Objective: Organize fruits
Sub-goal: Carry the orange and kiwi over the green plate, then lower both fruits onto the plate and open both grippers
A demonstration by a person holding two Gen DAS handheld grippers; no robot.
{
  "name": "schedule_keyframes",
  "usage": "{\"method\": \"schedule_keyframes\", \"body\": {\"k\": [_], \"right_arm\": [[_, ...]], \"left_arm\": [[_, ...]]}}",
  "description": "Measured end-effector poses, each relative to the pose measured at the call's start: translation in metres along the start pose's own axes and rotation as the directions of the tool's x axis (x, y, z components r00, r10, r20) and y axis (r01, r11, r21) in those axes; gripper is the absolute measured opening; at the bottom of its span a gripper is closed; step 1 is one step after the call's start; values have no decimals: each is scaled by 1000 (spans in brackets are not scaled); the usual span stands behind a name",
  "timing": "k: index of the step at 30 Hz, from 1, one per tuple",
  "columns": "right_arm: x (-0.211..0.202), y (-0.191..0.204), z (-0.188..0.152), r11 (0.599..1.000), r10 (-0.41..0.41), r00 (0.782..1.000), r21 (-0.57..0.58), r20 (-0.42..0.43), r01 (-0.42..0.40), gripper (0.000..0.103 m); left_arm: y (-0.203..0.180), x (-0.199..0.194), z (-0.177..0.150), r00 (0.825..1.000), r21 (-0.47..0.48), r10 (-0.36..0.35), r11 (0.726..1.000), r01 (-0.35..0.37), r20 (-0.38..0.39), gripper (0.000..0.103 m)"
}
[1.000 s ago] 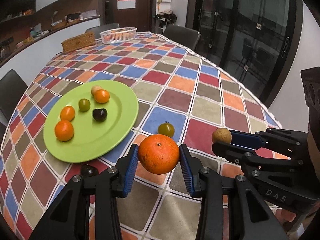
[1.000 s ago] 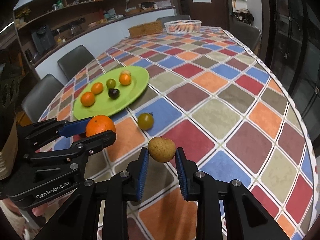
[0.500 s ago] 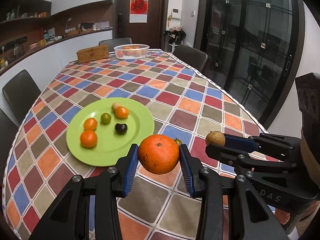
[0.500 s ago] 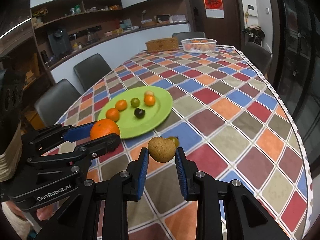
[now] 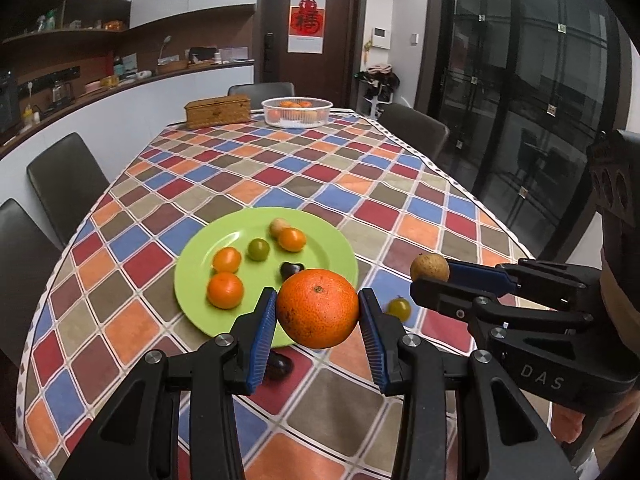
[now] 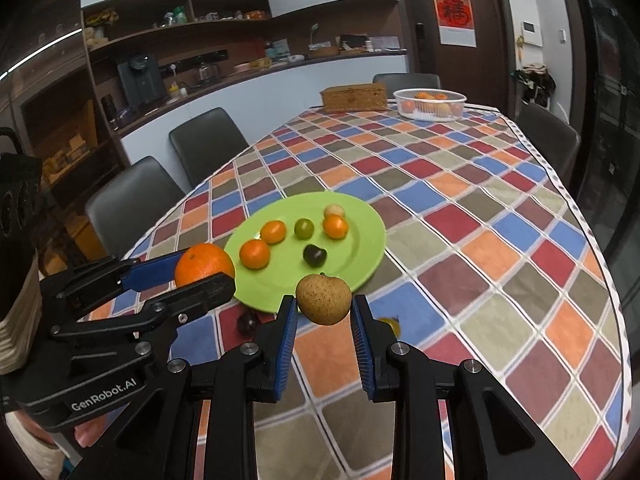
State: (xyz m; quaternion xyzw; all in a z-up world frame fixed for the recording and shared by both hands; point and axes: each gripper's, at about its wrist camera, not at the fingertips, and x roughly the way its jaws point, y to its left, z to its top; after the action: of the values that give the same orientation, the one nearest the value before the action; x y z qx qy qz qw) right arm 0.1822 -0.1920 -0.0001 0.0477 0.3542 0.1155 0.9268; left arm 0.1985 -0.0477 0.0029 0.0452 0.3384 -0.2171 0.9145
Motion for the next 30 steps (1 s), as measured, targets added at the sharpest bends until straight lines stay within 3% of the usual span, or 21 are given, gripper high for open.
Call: {"method": "schedule_keyframes", "body": {"k": [8,19,30], "right_arm": [[34,2,18,1000,30,998,-5,-47,-30,29],[83,-5,33,998,68,990,16,-125,-67,29],[113,-8,34,999,55,981,12,-186,-53,29]], "left_arm": [[21,16,6,999,-22,33,999,-33,-8,40],[44,51,12,997,-70,4,997,-9,-71,40],[53,77,11,991,-72,6,997,-15,-130,41]]}}
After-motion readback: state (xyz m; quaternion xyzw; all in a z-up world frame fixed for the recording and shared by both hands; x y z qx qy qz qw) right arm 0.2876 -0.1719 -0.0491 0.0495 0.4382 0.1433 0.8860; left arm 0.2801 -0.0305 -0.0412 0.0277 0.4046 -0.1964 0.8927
